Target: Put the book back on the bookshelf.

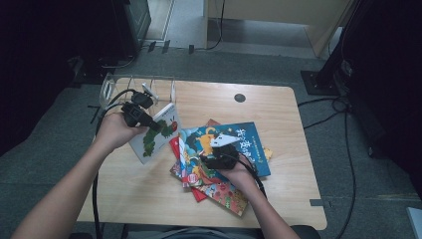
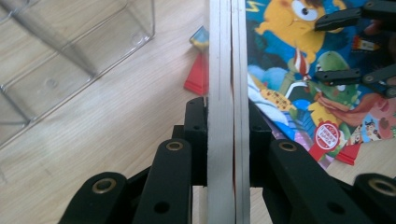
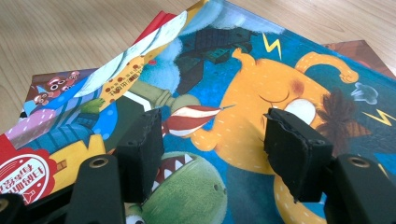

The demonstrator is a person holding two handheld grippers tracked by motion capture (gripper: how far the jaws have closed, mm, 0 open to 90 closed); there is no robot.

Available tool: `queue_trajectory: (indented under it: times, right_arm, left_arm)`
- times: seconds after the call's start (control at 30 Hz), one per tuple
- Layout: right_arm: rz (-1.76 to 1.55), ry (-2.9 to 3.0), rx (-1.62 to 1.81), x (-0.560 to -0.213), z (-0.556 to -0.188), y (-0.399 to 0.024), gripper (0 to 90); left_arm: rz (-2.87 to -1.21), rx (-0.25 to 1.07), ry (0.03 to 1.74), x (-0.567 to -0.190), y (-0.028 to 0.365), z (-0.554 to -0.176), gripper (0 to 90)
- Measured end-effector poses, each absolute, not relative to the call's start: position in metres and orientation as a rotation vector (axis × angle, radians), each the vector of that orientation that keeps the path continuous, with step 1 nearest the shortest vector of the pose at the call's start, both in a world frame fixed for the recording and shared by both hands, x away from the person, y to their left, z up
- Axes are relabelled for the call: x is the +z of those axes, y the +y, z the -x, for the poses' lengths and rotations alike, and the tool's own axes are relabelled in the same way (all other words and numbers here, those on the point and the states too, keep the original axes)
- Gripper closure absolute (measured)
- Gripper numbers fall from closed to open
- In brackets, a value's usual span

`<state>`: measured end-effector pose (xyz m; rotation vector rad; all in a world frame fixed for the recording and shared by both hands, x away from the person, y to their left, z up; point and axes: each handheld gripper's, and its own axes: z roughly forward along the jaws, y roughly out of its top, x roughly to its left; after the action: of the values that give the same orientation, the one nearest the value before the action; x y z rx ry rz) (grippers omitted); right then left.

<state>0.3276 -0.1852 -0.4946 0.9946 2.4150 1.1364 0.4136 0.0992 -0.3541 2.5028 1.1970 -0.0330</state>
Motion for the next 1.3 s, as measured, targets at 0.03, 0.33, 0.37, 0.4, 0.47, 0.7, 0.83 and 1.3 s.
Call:
queue_trajectory:
  times: [0.03,0.33,0.37,0.4,0.47,0.7,0.83,1.3]
  right_arm:
    - [-0.993,2.416,1.136,-0.495,-0.328,-0.185,36.9]
    - [-0.993,2.42,1.133,-0.494,-0.331,-0.185,36.0]
    - [-0.991,2.421,1.133,-0.494,-0.332,-0.185,36.0]
    - [-0.993,2.421,1.133,-0.494,-0.333,-0.185,35.9]
    - [-0.996,2.42,1.132,-0.494,-0.333,-0.185,35.9]
    - [-0.994,2.416,1.131,-0.495,-0.334,-0.184,35.8]
    - [-0.995,2.416,1.131,-0.495,-0.335,-0.184,35.9]
    - [-0.995,2.414,1.13,-0.495,-0.335,-0.184,35.9]
  left_arm:
    - [-2.505,-0.033,1.199,-0.355,0.101,-0.414,78.0]
    - [-2.408,-0.053,1.349,-0.364,0.119,-0.418,78.0]
    - [-2.389,-0.056,1.379,-0.365,0.121,-0.418,78.0]
    - [-2.377,-0.053,1.4,-0.367,0.122,-0.419,78.1]
    - [-2.375,-0.049,1.428,-0.37,0.123,-0.42,78.1]
    - [-2.332,-0.056,1.489,-0.373,0.123,-0.426,78.1]
    - [-2.306,-0.101,1.511,-0.372,0.12,-0.432,78.1]
    - [-2.294,-0.02,1.603,-0.371,0.112,-0.449,78.1]
